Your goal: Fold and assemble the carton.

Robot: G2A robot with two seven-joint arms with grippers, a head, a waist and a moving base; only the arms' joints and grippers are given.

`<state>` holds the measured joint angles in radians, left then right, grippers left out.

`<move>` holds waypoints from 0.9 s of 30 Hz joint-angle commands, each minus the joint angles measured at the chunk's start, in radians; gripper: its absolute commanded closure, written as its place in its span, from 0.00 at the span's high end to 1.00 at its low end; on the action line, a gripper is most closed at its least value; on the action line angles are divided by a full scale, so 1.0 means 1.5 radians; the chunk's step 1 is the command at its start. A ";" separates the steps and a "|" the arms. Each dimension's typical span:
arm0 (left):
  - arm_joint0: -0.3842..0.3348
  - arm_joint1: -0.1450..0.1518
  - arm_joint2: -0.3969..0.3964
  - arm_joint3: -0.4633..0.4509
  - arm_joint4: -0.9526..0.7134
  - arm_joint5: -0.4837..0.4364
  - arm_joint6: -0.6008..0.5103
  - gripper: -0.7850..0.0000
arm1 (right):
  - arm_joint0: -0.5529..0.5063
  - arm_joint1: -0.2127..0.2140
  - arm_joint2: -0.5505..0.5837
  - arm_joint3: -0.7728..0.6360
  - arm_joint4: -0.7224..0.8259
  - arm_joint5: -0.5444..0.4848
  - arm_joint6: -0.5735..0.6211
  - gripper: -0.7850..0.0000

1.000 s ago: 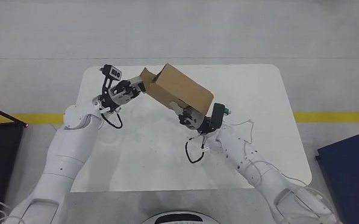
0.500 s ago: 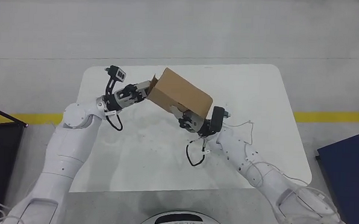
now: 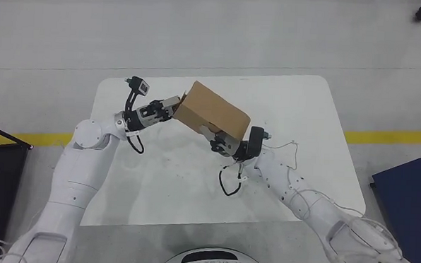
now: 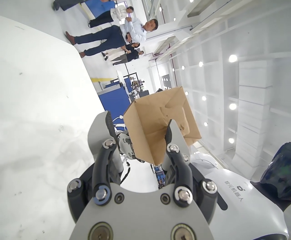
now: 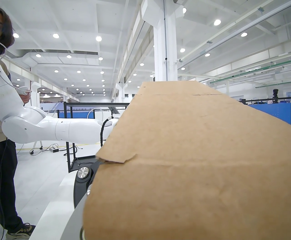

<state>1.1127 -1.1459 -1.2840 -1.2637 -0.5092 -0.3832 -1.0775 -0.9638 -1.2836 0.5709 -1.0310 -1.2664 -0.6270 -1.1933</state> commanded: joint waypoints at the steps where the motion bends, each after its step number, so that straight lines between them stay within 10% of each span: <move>1: -0.002 0.001 0.001 -0.001 0.010 0.001 0.001 0.58 | 0.002 0.001 -0.004 0.000 0.001 0.000 0.000 0.00; 27: -0.026 0.009 0.024 -0.008 0.106 0.017 -0.007 0.60 | 0.031 0.000 -0.044 0.021 0.010 0.003 -0.002 0.00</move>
<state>1.0747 -1.1323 -1.2513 -1.2753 -0.3525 -0.3591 -1.0883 -0.9181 -1.2838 0.5074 -1.0002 -1.2517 -0.6236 -1.1966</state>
